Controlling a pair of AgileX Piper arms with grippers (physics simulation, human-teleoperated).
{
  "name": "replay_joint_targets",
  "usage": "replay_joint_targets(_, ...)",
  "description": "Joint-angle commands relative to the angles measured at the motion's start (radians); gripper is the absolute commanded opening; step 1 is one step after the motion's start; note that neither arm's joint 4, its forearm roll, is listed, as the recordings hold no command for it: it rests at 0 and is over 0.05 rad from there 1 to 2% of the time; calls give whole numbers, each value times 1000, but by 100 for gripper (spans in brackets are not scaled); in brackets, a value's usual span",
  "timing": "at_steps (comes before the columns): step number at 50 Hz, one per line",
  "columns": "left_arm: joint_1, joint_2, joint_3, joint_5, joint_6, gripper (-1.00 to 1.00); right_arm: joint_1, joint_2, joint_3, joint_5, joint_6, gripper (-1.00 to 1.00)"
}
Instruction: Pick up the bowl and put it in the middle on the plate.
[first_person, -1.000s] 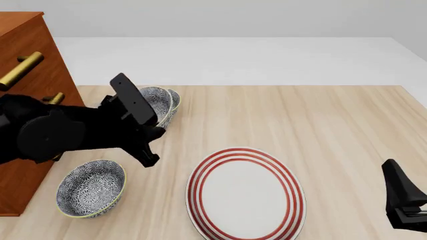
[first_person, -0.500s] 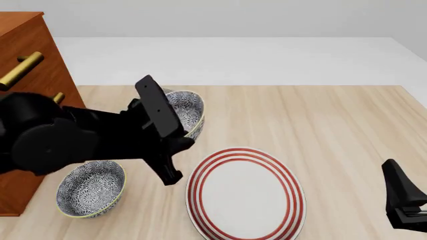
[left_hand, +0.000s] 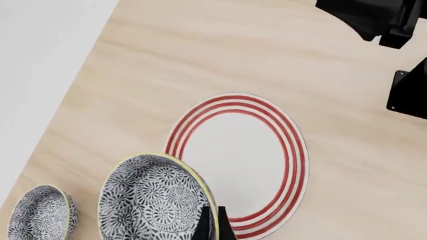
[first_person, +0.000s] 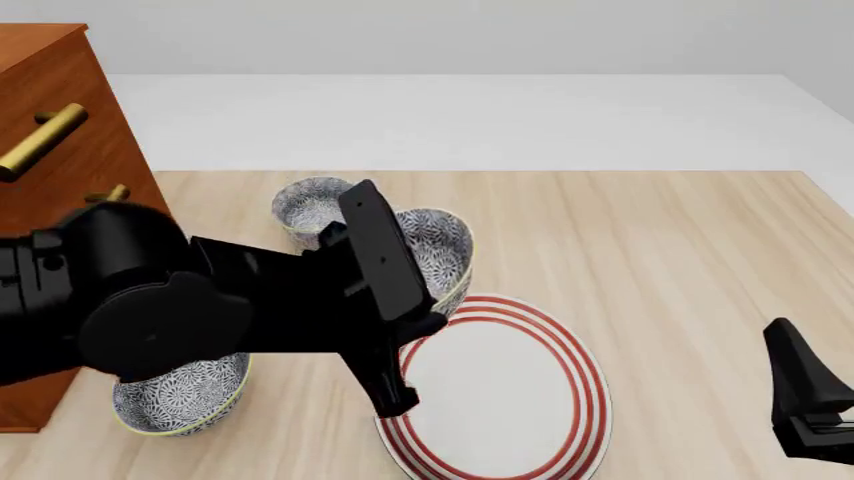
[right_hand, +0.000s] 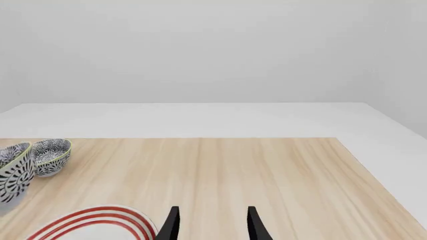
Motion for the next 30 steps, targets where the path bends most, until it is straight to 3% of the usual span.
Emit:
replay_joint_targets(1,-55,42,-13,-22,-4,-100,0,0,0,0,0,100)
replay_joint_targets(30,-108,184,9,-107,9,-100,0,0,0,0,0,100)
